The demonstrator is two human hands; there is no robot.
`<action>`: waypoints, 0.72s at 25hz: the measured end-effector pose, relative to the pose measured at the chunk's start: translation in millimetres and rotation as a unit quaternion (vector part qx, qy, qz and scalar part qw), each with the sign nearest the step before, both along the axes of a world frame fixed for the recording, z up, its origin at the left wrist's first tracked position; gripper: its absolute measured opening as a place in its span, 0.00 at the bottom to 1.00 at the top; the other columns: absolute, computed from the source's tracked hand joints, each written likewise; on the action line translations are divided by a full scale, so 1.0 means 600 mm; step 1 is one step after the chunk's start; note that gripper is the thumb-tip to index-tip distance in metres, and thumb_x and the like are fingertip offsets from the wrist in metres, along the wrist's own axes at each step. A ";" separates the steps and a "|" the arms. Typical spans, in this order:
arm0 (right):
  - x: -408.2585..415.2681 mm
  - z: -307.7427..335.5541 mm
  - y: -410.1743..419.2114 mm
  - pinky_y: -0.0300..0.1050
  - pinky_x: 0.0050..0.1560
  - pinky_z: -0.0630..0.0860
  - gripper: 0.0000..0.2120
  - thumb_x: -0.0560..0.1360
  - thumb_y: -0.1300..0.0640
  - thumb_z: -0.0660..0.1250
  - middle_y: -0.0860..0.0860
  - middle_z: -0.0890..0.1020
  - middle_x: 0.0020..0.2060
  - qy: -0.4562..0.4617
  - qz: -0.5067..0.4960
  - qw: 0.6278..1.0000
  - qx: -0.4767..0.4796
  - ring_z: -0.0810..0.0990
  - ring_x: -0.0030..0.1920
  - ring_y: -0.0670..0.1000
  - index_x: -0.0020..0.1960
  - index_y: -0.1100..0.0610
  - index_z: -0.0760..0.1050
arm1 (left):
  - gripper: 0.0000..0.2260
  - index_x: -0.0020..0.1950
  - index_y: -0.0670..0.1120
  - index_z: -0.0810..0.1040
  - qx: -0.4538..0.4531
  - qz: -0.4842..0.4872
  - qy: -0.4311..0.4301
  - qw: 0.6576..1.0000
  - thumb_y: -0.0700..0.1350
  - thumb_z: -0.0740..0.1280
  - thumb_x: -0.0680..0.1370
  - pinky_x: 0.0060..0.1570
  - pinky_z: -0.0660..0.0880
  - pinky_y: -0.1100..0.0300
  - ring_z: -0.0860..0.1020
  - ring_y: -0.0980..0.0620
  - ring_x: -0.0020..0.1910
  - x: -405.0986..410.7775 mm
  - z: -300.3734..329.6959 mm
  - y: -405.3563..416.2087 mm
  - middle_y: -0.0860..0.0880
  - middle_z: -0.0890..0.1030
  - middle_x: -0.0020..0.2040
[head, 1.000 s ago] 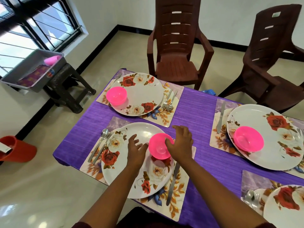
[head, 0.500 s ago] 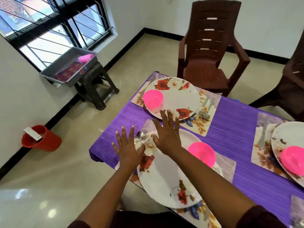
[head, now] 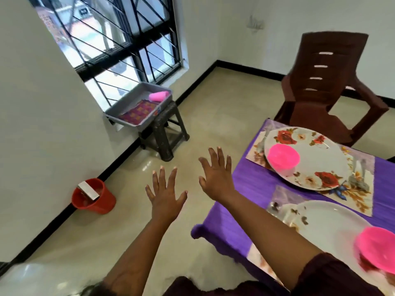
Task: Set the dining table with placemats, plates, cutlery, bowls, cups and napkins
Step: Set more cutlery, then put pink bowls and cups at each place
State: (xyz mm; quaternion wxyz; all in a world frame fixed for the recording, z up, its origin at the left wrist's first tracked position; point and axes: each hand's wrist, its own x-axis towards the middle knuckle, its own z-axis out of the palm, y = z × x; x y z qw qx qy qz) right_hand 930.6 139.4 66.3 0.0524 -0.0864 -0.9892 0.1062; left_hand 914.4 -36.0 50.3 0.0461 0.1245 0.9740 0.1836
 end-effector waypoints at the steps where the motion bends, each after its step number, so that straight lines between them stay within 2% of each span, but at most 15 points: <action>1: -0.030 0.004 -0.022 0.63 0.74 0.40 0.29 0.76 0.50 0.63 0.55 0.49 0.78 0.001 -0.001 1.000 -0.008 0.39 0.78 0.60 0.75 0.50 0.60 | 0.35 0.79 0.59 0.46 0.020 0.016 -0.011 1.000 0.60 0.63 0.78 0.73 0.39 0.39 0.35 0.47 0.78 -0.023 0.007 -0.027 0.49 0.40 0.80; 5: -0.157 0.020 -0.098 0.61 0.75 0.42 0.29 0.76 0.48 0.63 0.56 0.51 0.77 -0.005 -0.011 0.998 -0.059 0.41 0.78 0.60 0.75 0.50 0.60 | 0.35 0.79 0.57 0.49 0.090 0.075 -0.040 0.992 0.56 0.66 0.78 0.74 0.45 0.40 0.39 0.47 0.78 -0.119 0.020 -0.099 0.48 0.43 0.80; 8: -0.247 0.010 -0.134 0.61 0.75 0.50 0.26 0.76 0.48 0.64 0.56 0.57 0.75 -0.008 -0.010 0.995 -0.101 0.49 0.77 0.59 0.72 0.50 0.63 | 0.34 0.78 0.57 0.51 0.092 0.069 -0.044 0.992 0.55 0.65 0.78 0.74 0.45 0.42 0.40 0.47 0.78 -0.182 0.018 -0.126 0.48 0.44 0.80; 10: -0.308 -0.009 -0.153 0.60 0.72 0.57 0.23 0.75 0.49 0.65 0.55 0.64 0.71 -0.007 -0.023 0.988 -0.155 0.58 0.74 0.58 0.69 0.50 0.67 | 0.33 0.78 0.58 0.52 0.074 0.059 -0.061 0.994 0.55 0.65 0.78 0.74 0.45 0.42 0.40 0.46 0.78 -0.233 0.007 -0.143 0.48 0.44 0.80; 13: -0.423 -0.029 -0.165 0.53 0.66 0.67 0.19 0.75 0.51 0.67 0.53 0.71 0.64 0.017 -0.056 0.967 -0.247 0.71 0.65 0.56 0.65 0.52 0.70 | 0.33 0.78 0.58 0.53 0.032 0.029 -0.069 0.997 0.56 0.66 0.78 0.75 0.45 0.42 0.38 0.46 0.78 -0.355 -0.003 -0.166 0.47 0.43 0.80; 18: -0.627 -0.036 -0.152 0.54 0.63 0.71 0.16 0.75 0.54 0.66 0.53 0.74 0.61 0.027 -0.086 0.958 -0.273 0.74 0.61 0.55 0.63 0.54 0.72 | 0.31 0.77 0.56 0.55 -0.057 -0.008 -0.043 0.997 0.53 0.66 0.78 0.75 0.48 0.42 0.41 0.45 0.78 -0.613 0.026 -0.154 0.46 0.45 0.80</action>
